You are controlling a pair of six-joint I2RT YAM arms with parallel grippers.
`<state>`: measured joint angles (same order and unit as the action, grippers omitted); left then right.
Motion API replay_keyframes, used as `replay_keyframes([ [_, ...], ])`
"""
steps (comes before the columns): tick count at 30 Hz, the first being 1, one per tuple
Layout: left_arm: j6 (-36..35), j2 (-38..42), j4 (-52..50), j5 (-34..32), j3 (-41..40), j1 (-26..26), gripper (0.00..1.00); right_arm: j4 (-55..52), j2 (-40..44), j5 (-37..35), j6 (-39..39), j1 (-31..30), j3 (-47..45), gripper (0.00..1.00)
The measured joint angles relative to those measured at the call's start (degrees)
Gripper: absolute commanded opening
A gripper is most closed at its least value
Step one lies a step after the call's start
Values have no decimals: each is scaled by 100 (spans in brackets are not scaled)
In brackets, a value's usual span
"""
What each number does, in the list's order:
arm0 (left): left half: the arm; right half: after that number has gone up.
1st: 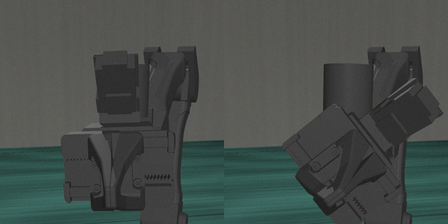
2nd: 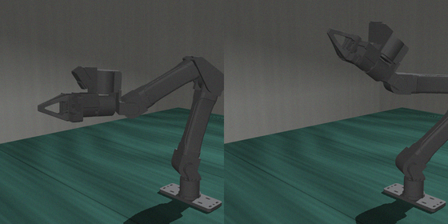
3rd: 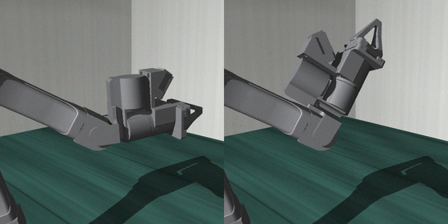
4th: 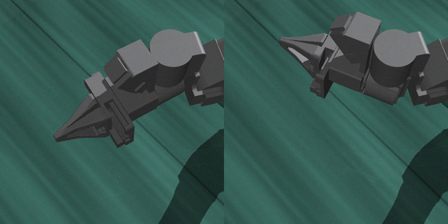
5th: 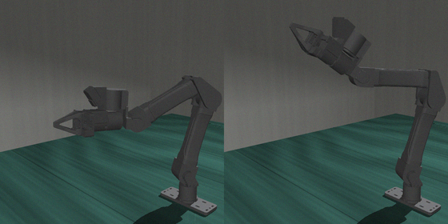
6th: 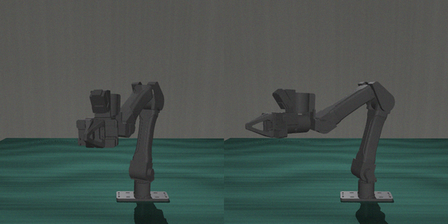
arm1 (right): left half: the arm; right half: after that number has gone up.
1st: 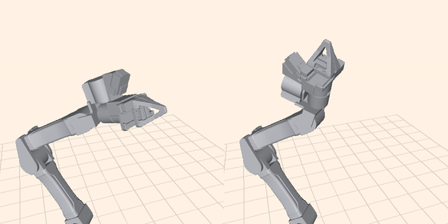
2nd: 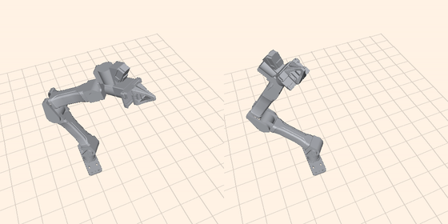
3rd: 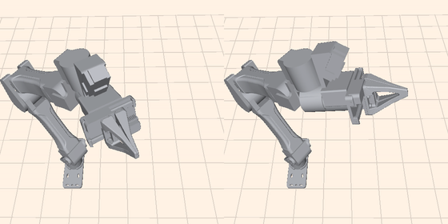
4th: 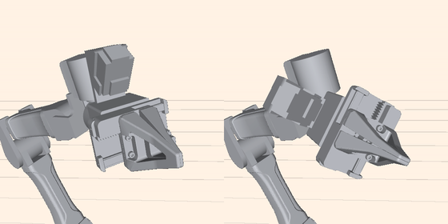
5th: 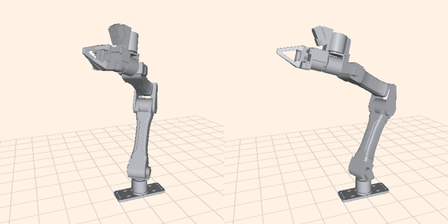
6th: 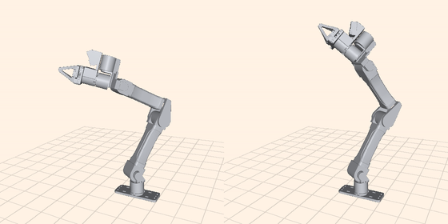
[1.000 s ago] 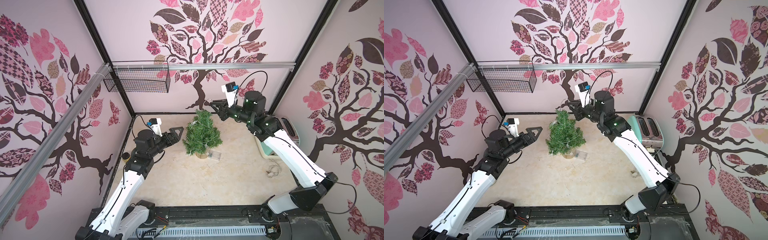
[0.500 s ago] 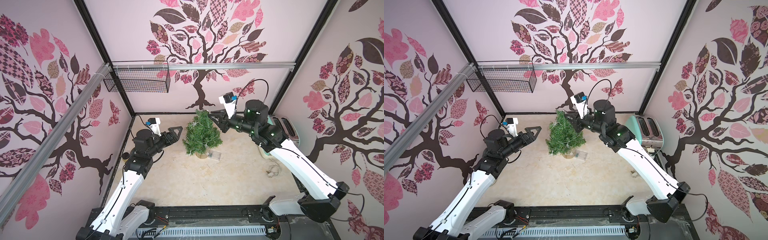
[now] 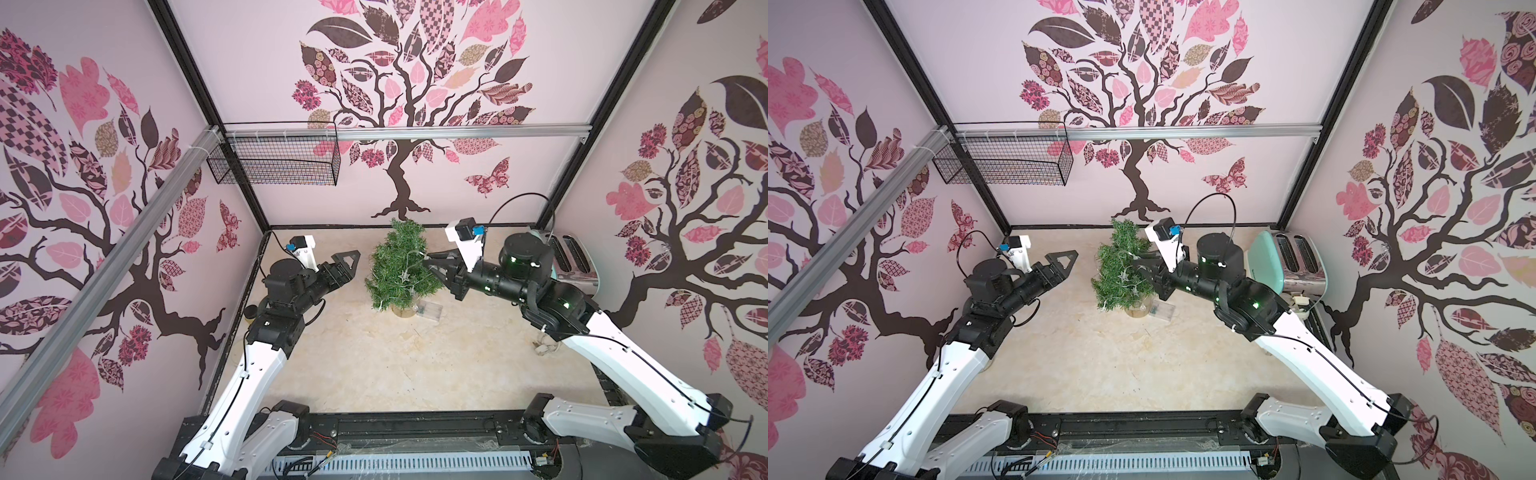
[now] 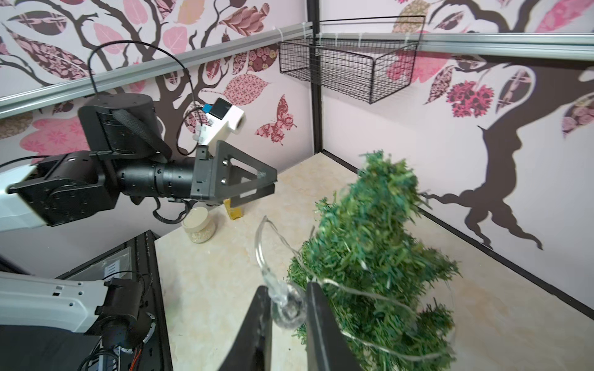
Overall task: Remove string lights from the small christmas tree
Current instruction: Remove the light string from the Christmas tree.
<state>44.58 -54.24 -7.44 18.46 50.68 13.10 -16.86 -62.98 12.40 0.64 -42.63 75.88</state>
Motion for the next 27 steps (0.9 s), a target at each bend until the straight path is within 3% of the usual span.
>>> replay_keyframes([
  [6,-4,35,-90,-140,2,0,98,282,741,-1261,157,66,-479,11],
  [13,-7,24,-175,-232,186,0,98,501,817,-2063,433,984,-466,9],
  [18,-103,-105,-251,-282,479,-20,98,573,177,-2264,433,1196,170,8],
  [27,-444,-737,-376,-282,1250,-219,98,785,-1425,-1759,581,2009,1847,8],
])
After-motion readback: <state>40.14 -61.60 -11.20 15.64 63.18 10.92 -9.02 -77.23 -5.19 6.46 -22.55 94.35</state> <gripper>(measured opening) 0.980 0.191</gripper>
